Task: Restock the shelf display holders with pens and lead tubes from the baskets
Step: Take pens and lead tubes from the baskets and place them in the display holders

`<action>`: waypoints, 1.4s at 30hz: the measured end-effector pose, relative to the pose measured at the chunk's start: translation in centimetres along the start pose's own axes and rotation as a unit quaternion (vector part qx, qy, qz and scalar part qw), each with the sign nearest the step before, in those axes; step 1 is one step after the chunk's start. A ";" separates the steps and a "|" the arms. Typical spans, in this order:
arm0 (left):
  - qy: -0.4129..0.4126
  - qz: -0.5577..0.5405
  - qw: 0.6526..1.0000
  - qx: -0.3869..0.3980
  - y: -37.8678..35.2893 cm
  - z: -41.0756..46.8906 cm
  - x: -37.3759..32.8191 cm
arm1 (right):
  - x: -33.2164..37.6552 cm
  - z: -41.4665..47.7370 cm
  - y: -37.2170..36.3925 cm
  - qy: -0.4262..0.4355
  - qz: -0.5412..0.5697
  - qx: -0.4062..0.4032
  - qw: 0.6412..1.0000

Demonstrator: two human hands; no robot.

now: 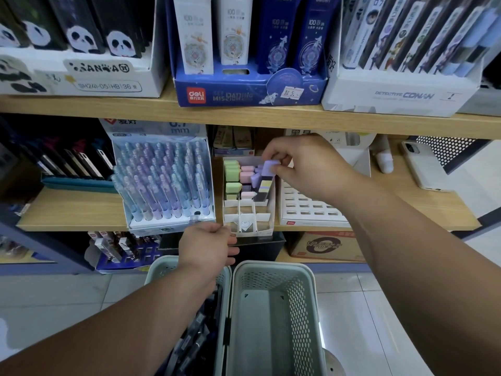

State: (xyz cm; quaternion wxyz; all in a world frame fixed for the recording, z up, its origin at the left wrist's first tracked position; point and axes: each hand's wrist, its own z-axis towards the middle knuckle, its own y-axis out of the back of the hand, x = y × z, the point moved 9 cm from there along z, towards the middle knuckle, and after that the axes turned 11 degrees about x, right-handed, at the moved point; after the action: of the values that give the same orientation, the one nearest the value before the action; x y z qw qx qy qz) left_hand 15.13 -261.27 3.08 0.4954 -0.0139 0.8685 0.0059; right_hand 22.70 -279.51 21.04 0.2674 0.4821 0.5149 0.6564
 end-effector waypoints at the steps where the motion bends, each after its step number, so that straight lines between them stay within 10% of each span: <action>1: -0.001 0.001 1.000 0.000 0.0 0.0 0.0 | 0.1 0.0 -0.2 0.004 -0.014 -0.004 1.000; 12: -0.026 0.060 0.997 -0.031 0.7 -0.6 -1.0 | 0.8 0.3 -2.2 0.021 -0.087 -0.039 0.995; 19: -0.320 0.244 0.915 0.032 -2.4 -3.6 -7.1 | 0.0 0.0 -1.9 0.014 -0.053 -0.089 0.995; 42: -0.230 0.226 0.935 0.147 -4.6 1.2 -7.9 | -1.9 0.4 -3.2 -0.027 0.003 -0.088 0.996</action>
State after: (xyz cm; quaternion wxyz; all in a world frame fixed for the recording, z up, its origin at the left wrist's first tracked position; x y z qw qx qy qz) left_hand 20.27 -265.68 9.26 0.6635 0.2580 0.7022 -0.0071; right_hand 23.29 -279.89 17.34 0.3209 0.4760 0.4464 0.6865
